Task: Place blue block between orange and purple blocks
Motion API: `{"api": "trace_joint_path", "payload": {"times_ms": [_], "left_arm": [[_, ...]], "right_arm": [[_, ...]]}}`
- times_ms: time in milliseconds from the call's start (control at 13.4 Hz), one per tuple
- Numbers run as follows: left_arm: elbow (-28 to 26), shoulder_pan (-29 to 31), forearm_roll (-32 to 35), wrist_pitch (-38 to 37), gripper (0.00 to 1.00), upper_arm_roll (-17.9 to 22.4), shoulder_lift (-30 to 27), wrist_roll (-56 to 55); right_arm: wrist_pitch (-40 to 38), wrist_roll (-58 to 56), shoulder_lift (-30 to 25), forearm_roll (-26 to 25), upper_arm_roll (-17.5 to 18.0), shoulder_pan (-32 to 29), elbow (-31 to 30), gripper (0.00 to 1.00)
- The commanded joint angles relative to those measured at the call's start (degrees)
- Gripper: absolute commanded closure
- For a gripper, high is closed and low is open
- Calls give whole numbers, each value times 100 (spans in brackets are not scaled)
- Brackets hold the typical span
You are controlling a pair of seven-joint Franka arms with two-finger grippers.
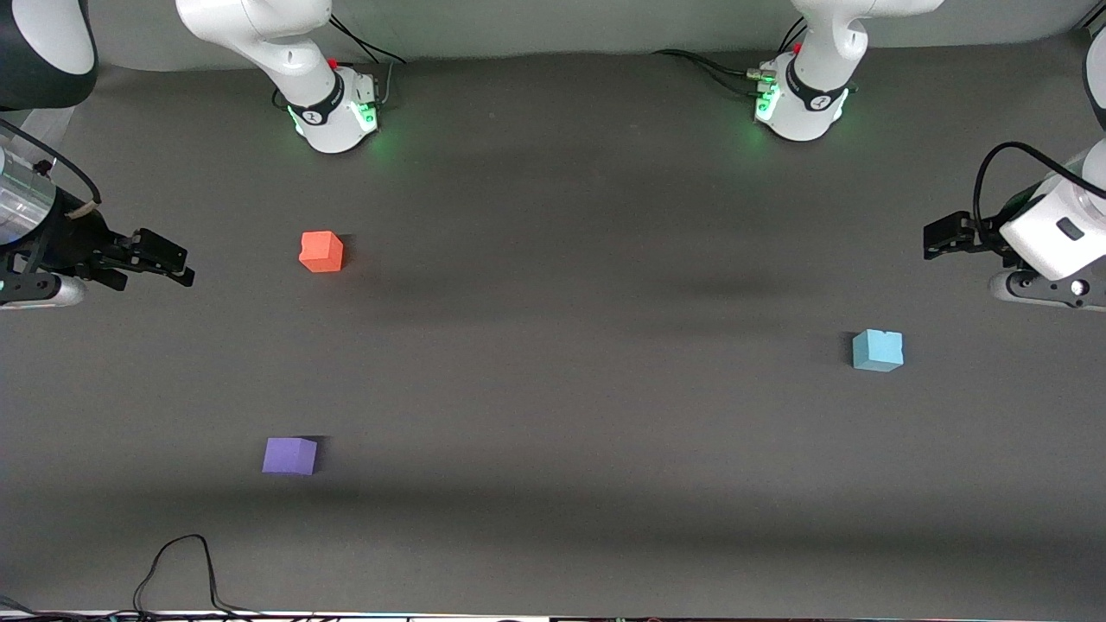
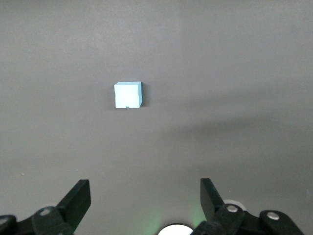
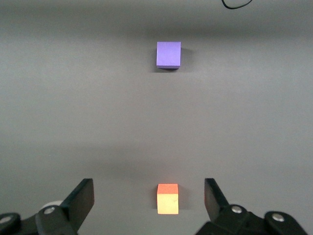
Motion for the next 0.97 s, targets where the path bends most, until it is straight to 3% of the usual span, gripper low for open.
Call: {"api": "trace_joint_path", "payload": {"times_ms": [0,599,898], "left_arm": [[-39,-20,-75,-77,0,31,-119,-67],[-196,313,12,-25,0,66,-146,415],[-547,560,47,572,0,66,-111,671]], "right_arm": [[-129,-11,115,-93,-24,8,160,0],[-137,-20,115,-102,-60,34,142,0],[-137,-46,124,-93,-69,8,133,0]]}}
